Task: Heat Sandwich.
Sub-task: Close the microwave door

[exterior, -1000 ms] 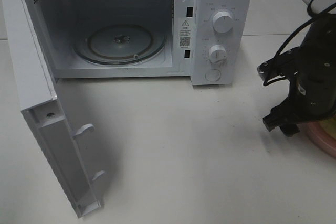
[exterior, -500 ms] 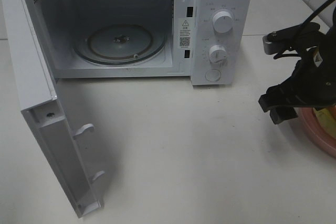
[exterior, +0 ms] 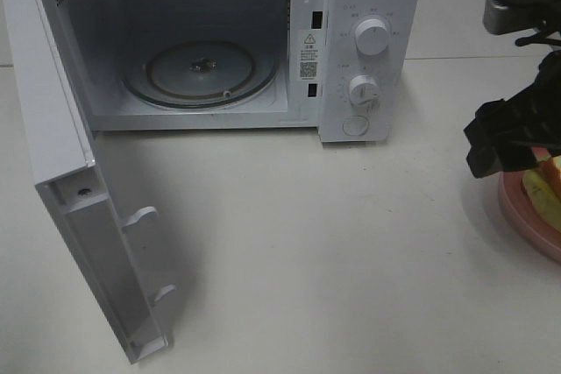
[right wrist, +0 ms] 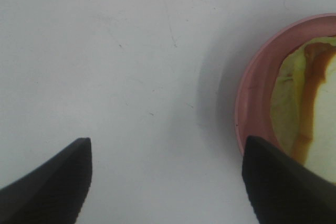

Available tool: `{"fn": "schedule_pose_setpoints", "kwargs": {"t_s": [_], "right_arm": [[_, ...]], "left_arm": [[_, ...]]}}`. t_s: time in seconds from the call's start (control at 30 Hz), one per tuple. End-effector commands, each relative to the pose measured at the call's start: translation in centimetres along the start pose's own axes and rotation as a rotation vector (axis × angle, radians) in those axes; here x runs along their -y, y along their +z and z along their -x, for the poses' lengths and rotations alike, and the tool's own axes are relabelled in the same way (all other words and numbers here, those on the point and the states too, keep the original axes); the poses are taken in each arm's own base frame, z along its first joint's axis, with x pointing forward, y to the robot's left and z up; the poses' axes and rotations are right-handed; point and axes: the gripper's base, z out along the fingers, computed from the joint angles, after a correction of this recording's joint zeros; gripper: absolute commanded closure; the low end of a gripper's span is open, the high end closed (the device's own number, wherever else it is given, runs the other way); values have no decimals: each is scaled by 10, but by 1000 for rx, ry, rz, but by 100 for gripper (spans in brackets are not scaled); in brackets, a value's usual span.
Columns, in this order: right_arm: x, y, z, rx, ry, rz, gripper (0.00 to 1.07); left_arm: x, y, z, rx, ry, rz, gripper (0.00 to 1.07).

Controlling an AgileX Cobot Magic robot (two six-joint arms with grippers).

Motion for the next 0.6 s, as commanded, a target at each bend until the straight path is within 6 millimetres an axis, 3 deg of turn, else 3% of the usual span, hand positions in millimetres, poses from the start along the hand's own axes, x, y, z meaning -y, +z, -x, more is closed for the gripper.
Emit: {"fn": "schedule_pose_setpoints", "kwargs": {"t_s": [0.03,0.6], "right_arm": [[2,-12,-4,21,-4,0,31],[15,-85,-47,158,17,-8,31]], "left_arm": [[0,-2,-1,28,-5,5,9],[0,-2,-1,28,-5,5,9]]}}
